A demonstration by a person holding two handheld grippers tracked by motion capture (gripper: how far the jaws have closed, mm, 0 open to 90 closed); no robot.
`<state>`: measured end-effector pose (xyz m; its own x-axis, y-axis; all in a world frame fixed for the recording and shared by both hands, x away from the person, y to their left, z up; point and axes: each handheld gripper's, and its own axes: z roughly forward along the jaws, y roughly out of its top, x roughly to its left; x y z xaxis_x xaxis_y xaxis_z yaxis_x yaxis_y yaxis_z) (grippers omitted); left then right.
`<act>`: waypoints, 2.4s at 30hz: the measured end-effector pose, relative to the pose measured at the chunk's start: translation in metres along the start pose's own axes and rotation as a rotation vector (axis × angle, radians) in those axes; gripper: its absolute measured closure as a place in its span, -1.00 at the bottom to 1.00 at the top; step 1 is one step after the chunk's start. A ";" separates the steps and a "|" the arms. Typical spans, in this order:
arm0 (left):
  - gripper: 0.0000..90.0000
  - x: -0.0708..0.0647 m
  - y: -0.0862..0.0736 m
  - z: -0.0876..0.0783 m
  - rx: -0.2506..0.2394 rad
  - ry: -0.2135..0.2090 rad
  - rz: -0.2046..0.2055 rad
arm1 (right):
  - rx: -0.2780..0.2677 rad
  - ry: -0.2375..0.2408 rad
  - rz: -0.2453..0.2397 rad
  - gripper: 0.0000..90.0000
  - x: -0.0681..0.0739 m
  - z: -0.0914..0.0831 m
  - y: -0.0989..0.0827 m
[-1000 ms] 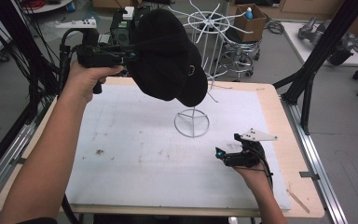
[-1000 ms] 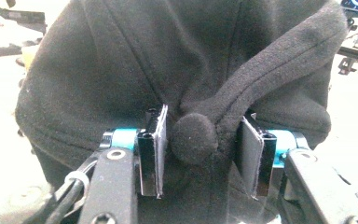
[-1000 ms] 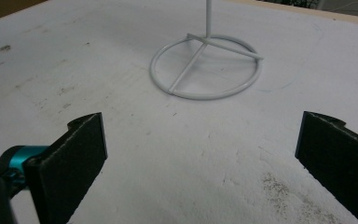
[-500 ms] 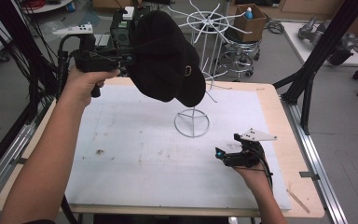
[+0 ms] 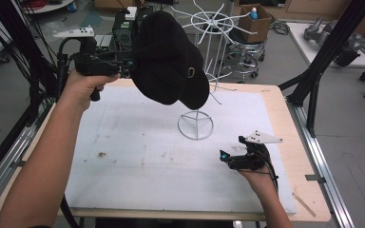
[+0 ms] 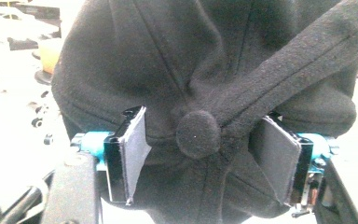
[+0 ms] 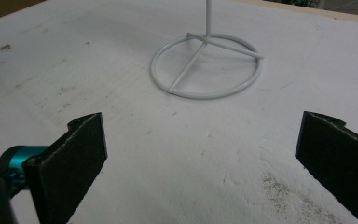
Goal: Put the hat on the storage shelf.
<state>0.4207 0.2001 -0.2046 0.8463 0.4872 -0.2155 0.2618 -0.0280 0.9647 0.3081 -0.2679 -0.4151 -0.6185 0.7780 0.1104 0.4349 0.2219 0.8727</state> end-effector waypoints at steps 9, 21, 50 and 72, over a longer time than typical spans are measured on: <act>-0.35 0.001 -0.005 -0.004 0.020 0.004 -0.001 | 0.000 -0.001 0.005 -0.98 -0.001 0.000 0.000; -0.49 0.001 -0.014 -0.014 0.023 -0.015 0.002 | 0.001 -0.003 0.004 -0.98 -0.001 0.000 0.000; -0.62 -0.008 -0.106 -0.040 0.097 0.091 0.029 | 0.014 -0.016 0.003 -0.98 -0.003 0.000 -0.001; -0.64 -0.003 -0.183 -0.042 0.134 0.186 0.027 | 0.042 -0.034 0.014 -0.98 -0.008 0.001 -0.003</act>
<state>0.3509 0.2409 -0.3743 0.7571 0.6367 -0.1461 0.3095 -0.1527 0.9385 0.3126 -0.2739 -0.4196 -0.5900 0.8004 0.1060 0.4712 0.2348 0.8502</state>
